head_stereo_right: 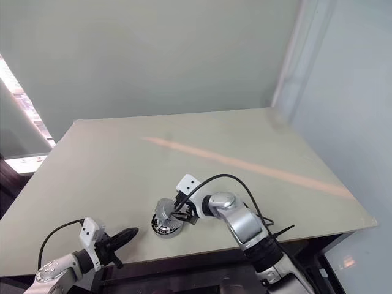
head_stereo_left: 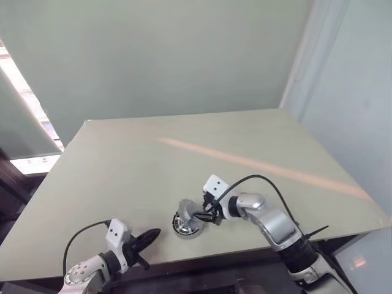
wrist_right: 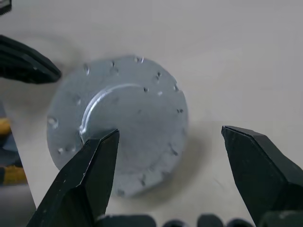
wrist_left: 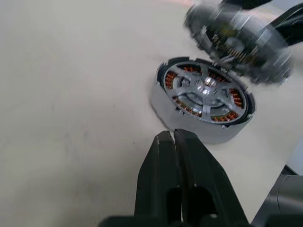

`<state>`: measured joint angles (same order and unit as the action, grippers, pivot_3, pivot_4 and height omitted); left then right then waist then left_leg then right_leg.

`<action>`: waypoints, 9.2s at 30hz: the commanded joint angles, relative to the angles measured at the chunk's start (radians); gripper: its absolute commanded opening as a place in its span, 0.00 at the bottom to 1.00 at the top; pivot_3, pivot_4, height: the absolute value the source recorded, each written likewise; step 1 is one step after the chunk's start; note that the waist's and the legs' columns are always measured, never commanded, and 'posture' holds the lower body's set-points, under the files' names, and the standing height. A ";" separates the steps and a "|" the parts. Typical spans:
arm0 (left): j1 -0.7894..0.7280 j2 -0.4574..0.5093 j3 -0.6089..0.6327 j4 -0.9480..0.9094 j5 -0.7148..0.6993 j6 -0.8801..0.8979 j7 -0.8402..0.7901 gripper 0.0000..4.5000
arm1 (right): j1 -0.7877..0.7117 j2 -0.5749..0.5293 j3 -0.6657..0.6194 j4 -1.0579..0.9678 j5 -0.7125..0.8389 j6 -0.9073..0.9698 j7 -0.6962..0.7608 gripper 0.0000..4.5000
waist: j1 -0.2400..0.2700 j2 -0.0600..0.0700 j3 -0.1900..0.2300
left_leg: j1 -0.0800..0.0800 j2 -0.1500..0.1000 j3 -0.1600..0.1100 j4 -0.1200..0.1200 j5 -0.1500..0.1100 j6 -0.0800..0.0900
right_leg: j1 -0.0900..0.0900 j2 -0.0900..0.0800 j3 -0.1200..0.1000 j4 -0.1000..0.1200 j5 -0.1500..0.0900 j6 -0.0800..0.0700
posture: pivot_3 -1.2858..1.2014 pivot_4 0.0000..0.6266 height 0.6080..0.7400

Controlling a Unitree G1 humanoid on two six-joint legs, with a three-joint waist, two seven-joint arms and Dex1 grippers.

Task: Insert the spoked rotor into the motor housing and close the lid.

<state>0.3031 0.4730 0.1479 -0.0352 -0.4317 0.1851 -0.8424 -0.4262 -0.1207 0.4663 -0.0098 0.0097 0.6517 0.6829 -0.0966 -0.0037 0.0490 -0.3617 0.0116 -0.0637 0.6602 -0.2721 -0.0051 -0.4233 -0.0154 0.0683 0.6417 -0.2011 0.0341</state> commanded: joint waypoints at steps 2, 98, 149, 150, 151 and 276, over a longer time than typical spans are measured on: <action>0.001 0.006 0.020 -0.053 -0.013 0.000 0.008 0.00 | -0.030 0.039 -0.002 0.074 0.011 -0.098 -0.006 0.85 | 0.000 0.000 0.000 | 0.000 0.000 0.000 0.000 0.000 0.000 | 0.000 0.000 0.000 0.000 0.000 0.000 | 0.52 0.00 1.00; -0.019 0.006 -0.009 -0.010 0.017 -0.028 -0.050 0.00 | -0.220 0.106 -0.142 0.620 0.060 -0.527 0.380 0.44 | -0.002 0.001 0.000 | 0.002 0.000 0.000 0.001 0.000 0.000 | 0.003 0.001 0.000 0.002 0.000 0.000 | 0.52 0.00 1.00; -0.029 0.010 -0.025 -0.029 0.023 -0.010 -0.049 0.00 | -0.101 0.074 -0.065 0.574 0.005 -0.560 0.306 0.79 | -0.001 0.001 0.000 | 0.002 0.000 0.000 0.002 0.000 0.000 | 0.004 0.001 0.000 0.002 0.000 0.000 | 0.52 0.00 1.00; -0.029 0.010 -0.025 -0.030 0.023 -0.010 -0.048 0.00 | -0.102 0.075 -0.066 0.577 0.004 -0.563 0.305 0.72 | -0.001 0.001 0.000 | 0.003 0.000 0.000 0.002 0.000 0.000 | 0.004 0.001 0.000 0.002 0.000 0.000 | 0.52 0.00 1.00; -0.029 0.010 -0.025 -0.030 0.023 -0.010 -0.048 0.00 | -0.103 0.075 -0.066 0.578 0.004 -0.565 0.305 0.71 | -0.001 0.001 0.000 | 0.003 0.000 0.000 0.002 0.000 0.000 | 0.004 0.001 0.000 0.002 0.000 0.000 | 0.52 0.00 1.00; -0.204 -0.042 -0.266 0.110 0.251 0.019 0.070 0.00 | -0.174 0.072 -0.203 0.475 0.114 -0.151 0.233 1.00 | 0.003 0.011 -0.005 | 0.018 -0.002 -0.003 0.000 -0.001 -0.003 | 0.016 -0.002 -0.001 -0.001 0.000 0.000 | 0.52 0.00 1.00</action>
<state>0.0830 0.4337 -0.0593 0.0472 -0.2111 0.1674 -0.7622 -0.5556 -0.0551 0.3491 0.5038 0.0441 0.4533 0.9195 -0.0933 0.0070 0.0442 -0.3441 0.0093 -0.0670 0.6603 -0.2734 -0.0081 -0.4071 -0.0175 0.0675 0.6403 -0.2016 0.0343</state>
